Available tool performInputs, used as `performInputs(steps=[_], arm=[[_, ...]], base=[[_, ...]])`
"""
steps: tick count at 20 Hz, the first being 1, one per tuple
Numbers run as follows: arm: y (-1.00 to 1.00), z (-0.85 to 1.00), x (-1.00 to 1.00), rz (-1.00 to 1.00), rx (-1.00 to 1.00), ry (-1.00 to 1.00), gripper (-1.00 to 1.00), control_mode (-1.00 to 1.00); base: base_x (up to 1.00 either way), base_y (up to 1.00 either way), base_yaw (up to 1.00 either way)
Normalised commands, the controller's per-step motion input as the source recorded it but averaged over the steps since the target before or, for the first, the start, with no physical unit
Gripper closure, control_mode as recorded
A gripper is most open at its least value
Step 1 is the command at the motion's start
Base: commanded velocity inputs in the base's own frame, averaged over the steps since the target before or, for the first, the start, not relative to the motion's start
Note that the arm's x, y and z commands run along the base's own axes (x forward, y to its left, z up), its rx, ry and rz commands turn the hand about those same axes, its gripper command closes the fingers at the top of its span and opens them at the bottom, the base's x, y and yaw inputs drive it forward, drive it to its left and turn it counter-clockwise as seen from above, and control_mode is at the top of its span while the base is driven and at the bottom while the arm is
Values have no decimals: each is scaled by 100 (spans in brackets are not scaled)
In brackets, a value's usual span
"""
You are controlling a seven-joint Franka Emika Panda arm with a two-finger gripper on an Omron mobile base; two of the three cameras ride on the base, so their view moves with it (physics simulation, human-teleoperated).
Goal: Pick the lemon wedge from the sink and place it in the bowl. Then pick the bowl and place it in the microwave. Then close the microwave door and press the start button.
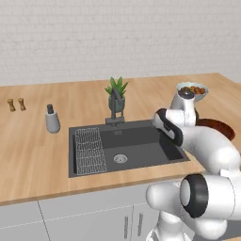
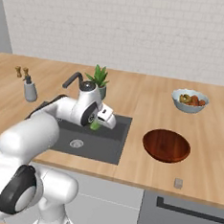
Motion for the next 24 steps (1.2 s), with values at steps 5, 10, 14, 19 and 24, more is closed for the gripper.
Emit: performInputs(steps=[5,10,14,19,24], arm=[[-67,37,0,-27,-1,23,100,-100],[-91,0,0,-19,0,6,100,-100],[-92,0,0,-11,3,0,100,-100],[-83,0,0,-5,6,0,100,-100],[-69,-2,0,-3,6,0,100,-100]], base=[[0,0,0],[0,0,0],[0,0,0],[0,0,0],[0,0,0]])
